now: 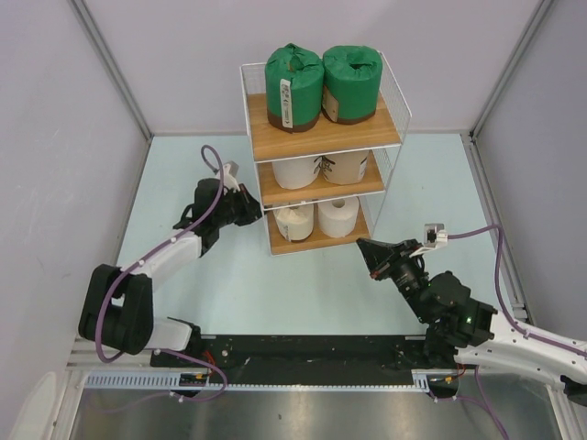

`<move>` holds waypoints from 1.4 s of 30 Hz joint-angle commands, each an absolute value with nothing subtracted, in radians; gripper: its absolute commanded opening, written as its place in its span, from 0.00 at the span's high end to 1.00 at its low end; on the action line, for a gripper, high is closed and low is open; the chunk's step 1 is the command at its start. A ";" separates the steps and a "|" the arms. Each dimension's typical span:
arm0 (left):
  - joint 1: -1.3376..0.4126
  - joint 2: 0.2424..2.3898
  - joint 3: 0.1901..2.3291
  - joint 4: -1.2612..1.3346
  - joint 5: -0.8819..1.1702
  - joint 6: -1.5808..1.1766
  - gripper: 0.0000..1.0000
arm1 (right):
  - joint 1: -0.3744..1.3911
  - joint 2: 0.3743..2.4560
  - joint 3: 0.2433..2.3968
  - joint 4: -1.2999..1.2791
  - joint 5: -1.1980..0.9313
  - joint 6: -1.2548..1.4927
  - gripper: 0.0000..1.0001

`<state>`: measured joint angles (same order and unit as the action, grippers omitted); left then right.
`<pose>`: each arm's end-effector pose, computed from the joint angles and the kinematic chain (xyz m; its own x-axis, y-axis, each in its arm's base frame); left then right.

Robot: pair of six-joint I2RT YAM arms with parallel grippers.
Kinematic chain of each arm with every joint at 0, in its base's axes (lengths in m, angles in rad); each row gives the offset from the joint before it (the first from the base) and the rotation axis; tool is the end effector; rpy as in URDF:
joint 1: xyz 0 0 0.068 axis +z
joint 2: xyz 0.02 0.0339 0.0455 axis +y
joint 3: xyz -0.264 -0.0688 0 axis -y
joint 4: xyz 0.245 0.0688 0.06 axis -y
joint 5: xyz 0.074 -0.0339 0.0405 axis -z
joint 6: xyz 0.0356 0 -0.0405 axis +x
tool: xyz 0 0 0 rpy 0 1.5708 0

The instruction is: Place and organize the paper towels onto the shelf

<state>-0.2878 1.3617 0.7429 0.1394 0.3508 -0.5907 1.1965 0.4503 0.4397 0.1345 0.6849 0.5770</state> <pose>0.2793 -0.0954 0.2290 -0.6786 -0.3446 -0.6486 0.2179 0.7489 -0.6258 0.0680 0.1116 0.2984 -0.2302 0.5696 -0.7890 -0.4364 0.6643 0.6069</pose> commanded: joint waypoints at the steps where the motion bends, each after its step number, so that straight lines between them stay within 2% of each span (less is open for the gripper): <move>1: -0.316 1.379 0.772 0.161 0.333 -0.563 1.00 | 1.201 0.431 0.434 0.138 0.716 0.597 1.00; 32: -0.408 1.497 0.833 0.172 0.336 -0.571 1.00 | 1.201 0.325 0.425 0.046 0.744 0.626 1.00; 42: -0.410 1.453 0.844 0.129 0.322 -0.545 1.00 | 1.201 0.324 0.422 0.041 0.752 0.623 1.00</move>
<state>-0.3878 1.4868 0.7990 0.1440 0.3122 -0.5827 1.1965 0.3347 0.4240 0.0383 0.7166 0.6121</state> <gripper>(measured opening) 0.005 0.008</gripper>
